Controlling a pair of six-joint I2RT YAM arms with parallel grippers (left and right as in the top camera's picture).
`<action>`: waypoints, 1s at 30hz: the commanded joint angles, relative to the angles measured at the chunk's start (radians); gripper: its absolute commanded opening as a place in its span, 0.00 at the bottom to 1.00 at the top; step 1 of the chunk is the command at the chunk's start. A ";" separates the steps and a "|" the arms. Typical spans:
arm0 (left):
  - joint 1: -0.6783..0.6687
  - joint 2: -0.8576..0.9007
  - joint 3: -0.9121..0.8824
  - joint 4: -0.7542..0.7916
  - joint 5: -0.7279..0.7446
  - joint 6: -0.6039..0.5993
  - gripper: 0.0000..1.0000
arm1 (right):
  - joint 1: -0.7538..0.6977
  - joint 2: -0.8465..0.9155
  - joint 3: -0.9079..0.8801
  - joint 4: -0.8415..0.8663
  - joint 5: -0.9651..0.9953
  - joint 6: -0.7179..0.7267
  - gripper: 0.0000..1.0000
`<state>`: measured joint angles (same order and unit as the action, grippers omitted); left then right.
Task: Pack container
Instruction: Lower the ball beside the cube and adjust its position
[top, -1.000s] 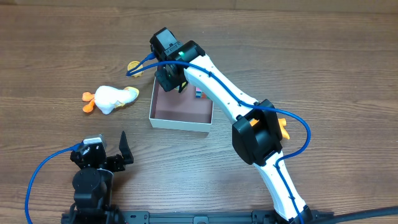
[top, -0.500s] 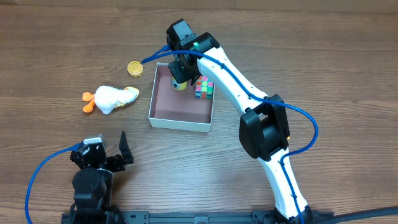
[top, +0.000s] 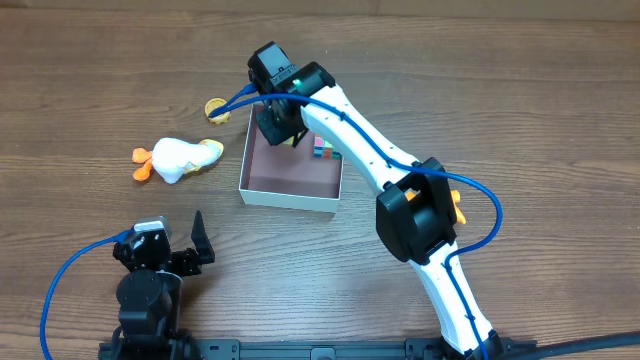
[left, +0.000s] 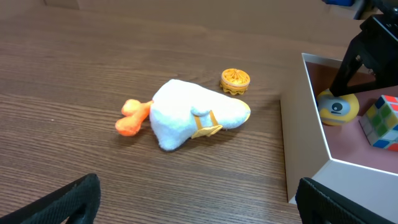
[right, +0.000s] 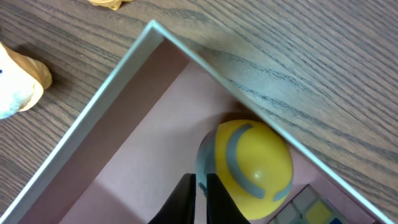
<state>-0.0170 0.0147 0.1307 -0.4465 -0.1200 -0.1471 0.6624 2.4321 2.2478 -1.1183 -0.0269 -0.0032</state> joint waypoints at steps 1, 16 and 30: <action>0.011 -0.010 -0.004 0.002 0.008 0.020 1.00 | 0.000 -0.049 -0.006 0.003 -0.006 0.006 0.10; 0.011 -0.010 -0.004 0.002 0.008 0.020 1.00 | -0.019 -0.049 -0.082 0.022 0.010 0.006 0.10; 0.011 -0.010 -0.004 0.002 0.008 0.020 1.00 | -0.078 -0.049 -0.081 -0.021 0.014 0.006 0.08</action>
<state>-0.0170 0.0147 0.1307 -0.4465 -0.1200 -0.1471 0.5983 2.4096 2.1845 -1.1393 -0.0452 0.0002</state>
